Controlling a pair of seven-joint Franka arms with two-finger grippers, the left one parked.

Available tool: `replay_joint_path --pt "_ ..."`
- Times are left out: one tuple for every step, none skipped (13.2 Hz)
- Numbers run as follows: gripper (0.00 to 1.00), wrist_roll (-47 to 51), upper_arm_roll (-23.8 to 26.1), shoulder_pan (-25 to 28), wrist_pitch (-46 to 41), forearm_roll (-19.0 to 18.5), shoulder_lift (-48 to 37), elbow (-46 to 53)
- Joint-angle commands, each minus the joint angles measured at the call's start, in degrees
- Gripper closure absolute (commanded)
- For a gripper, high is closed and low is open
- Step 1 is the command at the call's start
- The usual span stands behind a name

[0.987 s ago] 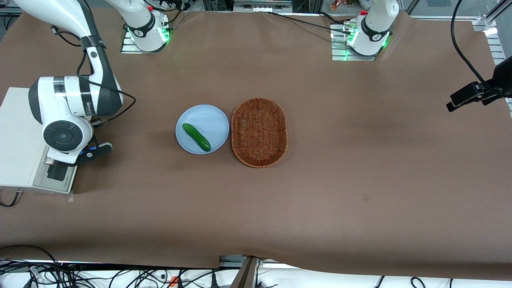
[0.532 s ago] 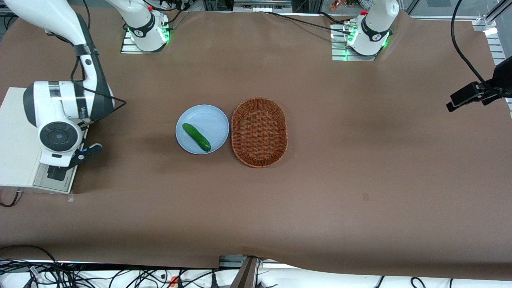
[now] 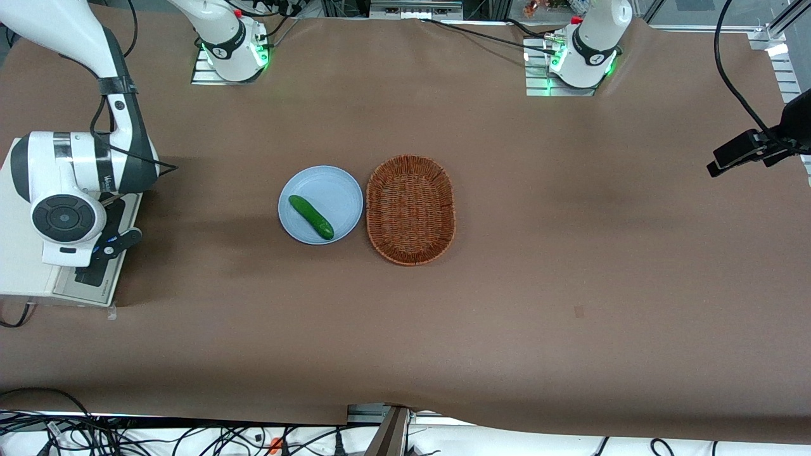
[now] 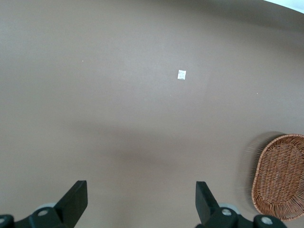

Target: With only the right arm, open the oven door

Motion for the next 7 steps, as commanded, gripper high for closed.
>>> replay_joint_path --pt "1.0 -1.98 0.27 -1.33 2.21 -1.21 0.28 -0.69" --pt "1.0 -1.99 0.27 -1.42 2.57 -1.21 0.28 -0.78" --pt "1.0 -1.99 0.27 -1.42 2.57 -1.21 0.28 -0.78" --pt "1.0 -1.99 0.27 -1.51 2.83 -1.21 0.46 -0.78" --pt "1.0 -1.99 0.27 -1.42 2.84 -1.21 0.89 -0.7" --pt "1.0 -1.9 0.27 -1.42 3.1 -1.12 0.98 -0.61" --pt "1.0 -1.64 0.27 -1.42 3.45 -1.03 1.07 -0.61"
